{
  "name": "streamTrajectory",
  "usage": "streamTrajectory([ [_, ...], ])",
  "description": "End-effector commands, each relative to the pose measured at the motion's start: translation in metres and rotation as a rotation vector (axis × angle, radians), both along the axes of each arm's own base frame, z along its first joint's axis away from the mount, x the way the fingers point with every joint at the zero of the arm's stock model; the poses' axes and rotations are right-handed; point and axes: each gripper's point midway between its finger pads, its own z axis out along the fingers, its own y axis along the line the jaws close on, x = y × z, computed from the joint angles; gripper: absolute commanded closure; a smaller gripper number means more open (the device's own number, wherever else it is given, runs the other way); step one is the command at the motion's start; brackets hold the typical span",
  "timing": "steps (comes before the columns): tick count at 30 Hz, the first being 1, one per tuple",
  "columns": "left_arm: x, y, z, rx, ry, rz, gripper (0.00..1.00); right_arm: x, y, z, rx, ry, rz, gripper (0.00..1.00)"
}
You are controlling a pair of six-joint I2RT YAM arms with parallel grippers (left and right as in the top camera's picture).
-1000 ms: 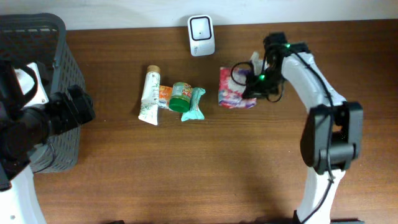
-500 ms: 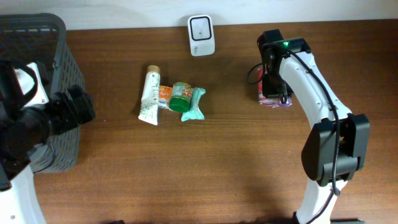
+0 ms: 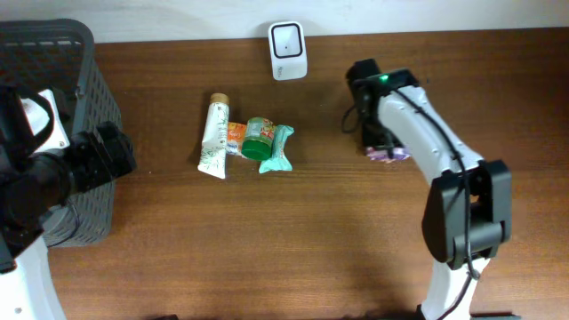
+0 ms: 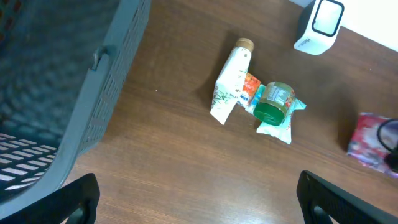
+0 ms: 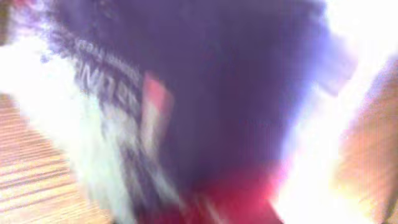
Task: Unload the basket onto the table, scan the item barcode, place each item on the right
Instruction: 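Flip the wipes pack over with the right gripper and release it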
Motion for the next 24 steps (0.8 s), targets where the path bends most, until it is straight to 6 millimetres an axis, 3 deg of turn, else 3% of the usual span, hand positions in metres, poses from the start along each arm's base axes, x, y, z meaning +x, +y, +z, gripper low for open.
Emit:
streamTrajectory([
  [1,-0.001,0.001,-0.001,-0.006,0.002,0.013,0.01,0.000,0.046,0.004,0.041,-0.039,0.094,0.50],
  [4,-0.001,0.001,-0.001,-0.006,0.002,0.013,0.01,-0.004,0.094,-0.002,0.158,-0.044,0.169,0.34],
  [7,-0.001,0.001,-0.001,-0.006,0.002,0.013,0.01,-0.013,0.153,-0.007,0.341,-0.028,0.258,0.35],
  [9,-0.001,0.001,-0.001,-0.006,0.002,0.013,0.01,-0.015,0.170,-0.003,0.396,-0.028,0.283,0.33],
  [11,-0.001,0.001,-0.001,-0.006,0.002,0.013,0.01,-0.010,0.173,0.009,0.411,-0.047,0.283,0.27],
  [14,-0.001,0.001,0.000,-0.006,0.002,0.013,0.01,0.005,0.160,0.034,0.421,-0.087,0.248,0.18],
  [17,-0.001,0.001,-0.001,-0.006,0.002,0.013,0.01,0.027,0.121,0.058,0.424,-0.132,0.169,0.14],
  [21,-0.001,0.001,-0.001,-0.006,0.002,0.013,0.01,0.045,0.055,0.056,0.453,-0.112,0.162,0.14],
  [24,-0.001,0.001,-0.001,-0.006,0.002,0.013,0.01,0.049,0.028,0.045,0.577,-0.076,0.161,0.15],
])
